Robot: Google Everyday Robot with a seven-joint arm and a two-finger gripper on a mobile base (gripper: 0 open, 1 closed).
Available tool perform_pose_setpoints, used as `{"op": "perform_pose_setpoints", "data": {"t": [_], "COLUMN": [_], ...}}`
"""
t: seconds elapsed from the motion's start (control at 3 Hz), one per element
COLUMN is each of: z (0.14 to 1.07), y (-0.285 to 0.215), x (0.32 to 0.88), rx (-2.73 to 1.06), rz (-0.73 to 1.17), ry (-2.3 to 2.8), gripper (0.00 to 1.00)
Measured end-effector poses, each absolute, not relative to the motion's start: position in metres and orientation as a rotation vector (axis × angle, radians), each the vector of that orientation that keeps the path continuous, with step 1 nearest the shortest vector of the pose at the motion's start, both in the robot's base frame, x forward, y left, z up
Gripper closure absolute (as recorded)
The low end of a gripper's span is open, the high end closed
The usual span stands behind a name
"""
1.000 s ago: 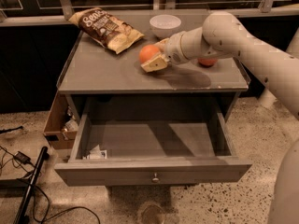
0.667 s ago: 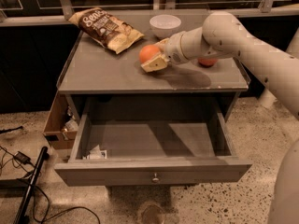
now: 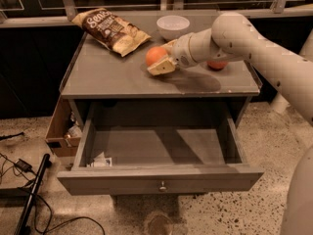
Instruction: Pick orange from top drawer and place on counter
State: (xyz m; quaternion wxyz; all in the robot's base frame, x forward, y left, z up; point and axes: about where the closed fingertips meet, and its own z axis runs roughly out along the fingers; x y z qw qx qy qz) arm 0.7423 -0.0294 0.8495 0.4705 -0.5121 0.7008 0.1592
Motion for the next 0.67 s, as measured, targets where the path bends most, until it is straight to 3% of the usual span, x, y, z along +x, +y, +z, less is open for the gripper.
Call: {"op": "perform_pose_setpoints", "data": {"t": [0.33,0.67], "z": [0.8494,0.8494], "y": [-0.0293,-0.0293], "x": [0.7423,0.7423], "rx": [-1.255,-1.255], "rz": [0.390,0.390], "ry": [1.717,1.717], "gripper": [0.00,0.00]}}
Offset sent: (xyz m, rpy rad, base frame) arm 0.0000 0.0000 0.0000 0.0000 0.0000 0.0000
